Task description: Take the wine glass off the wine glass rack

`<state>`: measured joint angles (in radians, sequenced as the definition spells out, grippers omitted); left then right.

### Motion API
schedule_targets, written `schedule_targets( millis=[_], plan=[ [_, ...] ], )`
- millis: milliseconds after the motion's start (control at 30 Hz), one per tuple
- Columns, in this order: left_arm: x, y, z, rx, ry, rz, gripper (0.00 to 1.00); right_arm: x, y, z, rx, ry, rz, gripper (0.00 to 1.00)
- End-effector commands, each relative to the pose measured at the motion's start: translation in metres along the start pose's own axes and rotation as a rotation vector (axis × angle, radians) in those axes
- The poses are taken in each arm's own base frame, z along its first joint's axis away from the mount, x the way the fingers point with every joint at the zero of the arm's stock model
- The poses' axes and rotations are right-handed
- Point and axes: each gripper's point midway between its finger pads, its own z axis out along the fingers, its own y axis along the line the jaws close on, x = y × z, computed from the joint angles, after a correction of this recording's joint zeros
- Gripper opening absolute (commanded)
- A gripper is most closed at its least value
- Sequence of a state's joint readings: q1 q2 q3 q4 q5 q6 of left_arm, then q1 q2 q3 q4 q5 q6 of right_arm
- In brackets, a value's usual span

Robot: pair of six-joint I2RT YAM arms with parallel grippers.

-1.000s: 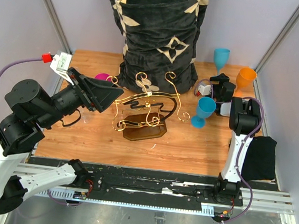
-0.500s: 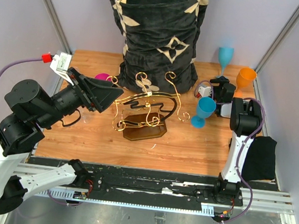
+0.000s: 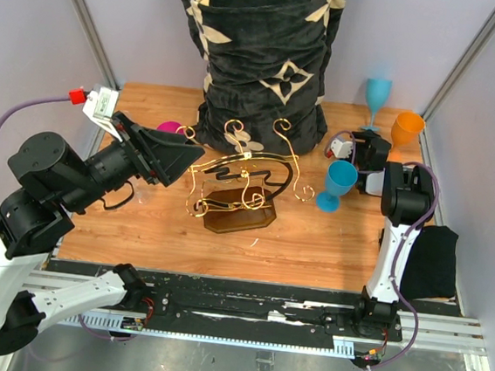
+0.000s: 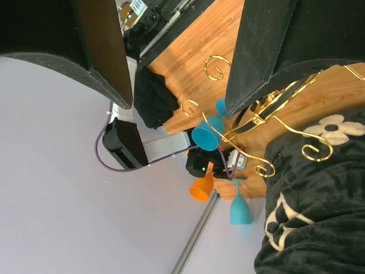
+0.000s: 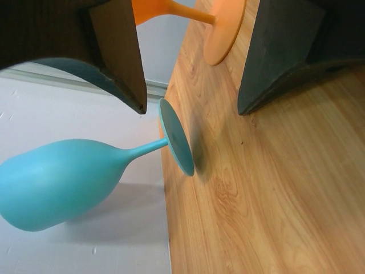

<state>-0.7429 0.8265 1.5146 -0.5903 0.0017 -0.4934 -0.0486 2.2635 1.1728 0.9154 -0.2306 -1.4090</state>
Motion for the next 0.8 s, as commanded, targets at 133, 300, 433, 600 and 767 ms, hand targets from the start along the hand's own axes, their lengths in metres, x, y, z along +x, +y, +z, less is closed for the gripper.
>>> schedule_targets(
  millis=[133, 300, 433, 600, 767],
  plan=[
    [-0.003, -0.009, 0.007, 0.052, -0.014, 0.009, 0.71, -0.024, -0.033, 0.0, 0.047, -0.032, 0.234, 0.72],
    [-0.003, -0.009, 0.008, 0.052, -0.019, 0.008, 0.71, -0.038, -0.064, 0.003, 0.041, -0.043, 0.322, 0.76],
    [-0.001, -0.007, 0.012, 0.046, -0.012, 0.011, 0.7, -0.055, -0.098, 0.003, 0.048, -0.093, 0.484, 0.72],
    [-0.002, -0.006, 0.014, 0.037, -0.011, 0.016, 0.7, -0.06, -0.149, 0.0, 0.083, -0.066, 0.696, 0.71],
    [-0.003, -0.004, 0.015, 0.026, -0.015, 0.021, 0.71, -0.039, -0.204, -0.008, 0.143, 0.12, 0.903, 0.73]
  ],
)
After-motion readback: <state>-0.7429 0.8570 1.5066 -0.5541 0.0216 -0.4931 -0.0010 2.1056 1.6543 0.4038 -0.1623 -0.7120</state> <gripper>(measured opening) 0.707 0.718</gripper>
